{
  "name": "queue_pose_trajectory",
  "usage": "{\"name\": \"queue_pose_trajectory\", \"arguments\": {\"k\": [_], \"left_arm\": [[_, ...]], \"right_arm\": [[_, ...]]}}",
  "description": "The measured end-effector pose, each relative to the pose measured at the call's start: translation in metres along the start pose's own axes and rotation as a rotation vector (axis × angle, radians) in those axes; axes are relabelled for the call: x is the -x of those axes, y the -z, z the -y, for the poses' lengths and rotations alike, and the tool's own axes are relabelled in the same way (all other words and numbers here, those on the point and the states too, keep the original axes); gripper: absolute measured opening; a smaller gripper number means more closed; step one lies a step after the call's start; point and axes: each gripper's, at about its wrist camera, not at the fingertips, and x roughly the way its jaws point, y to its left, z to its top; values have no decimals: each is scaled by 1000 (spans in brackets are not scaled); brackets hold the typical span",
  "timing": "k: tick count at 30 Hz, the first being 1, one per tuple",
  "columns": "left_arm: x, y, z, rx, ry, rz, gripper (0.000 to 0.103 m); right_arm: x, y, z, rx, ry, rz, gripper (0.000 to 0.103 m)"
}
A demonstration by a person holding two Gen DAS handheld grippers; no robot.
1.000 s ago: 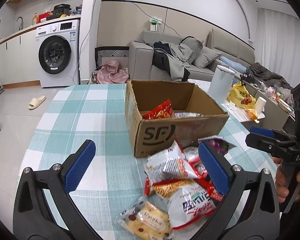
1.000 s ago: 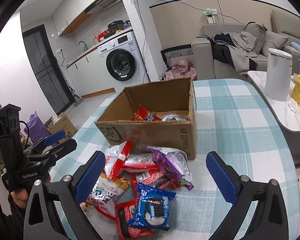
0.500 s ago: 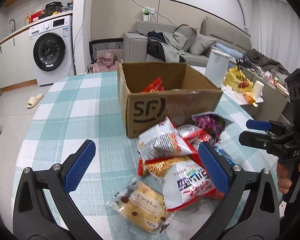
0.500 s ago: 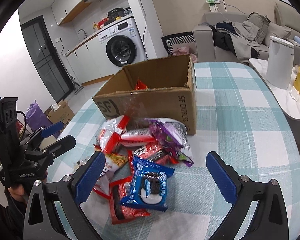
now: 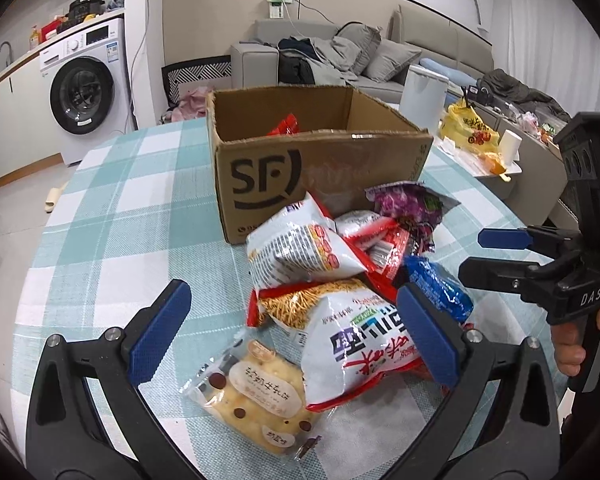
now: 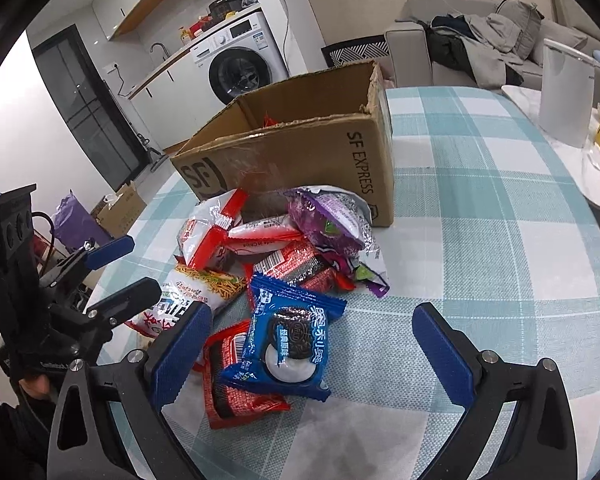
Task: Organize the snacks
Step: 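Move both tools back over the remaining snack pile, then grasp the white noodle-snack bag with the left tool while the right tool grasps the blue Oreo packet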
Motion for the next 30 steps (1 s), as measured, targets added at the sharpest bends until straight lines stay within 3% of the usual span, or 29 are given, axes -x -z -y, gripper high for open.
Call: {"name": "queue_pose_trajectory", "arguments": {"k": [5, 9, 17, 26, 30], "left_arm": [[-11, 5, 0, 14, 9, -34, 103], [-19, 7, -1, 24, 25, -59, 102], [-26, 11, -1, 57, 46, -69, 103], [-32, 14, 5, 77, 82, -94, 102], [-41, 18, 11, 61, 88, -128, 102]], "right_arm": [[-15, 5, 2, -10, -62, -53, 100], [-24, 8, 1, -8, -77, -75, 85], [-36, 13, -3, -1, -105, -103, 84], [-39, 16, -3, 10, -103, -115, 76], [-39, 16, 0, 7, -91, -115, 64]]}}
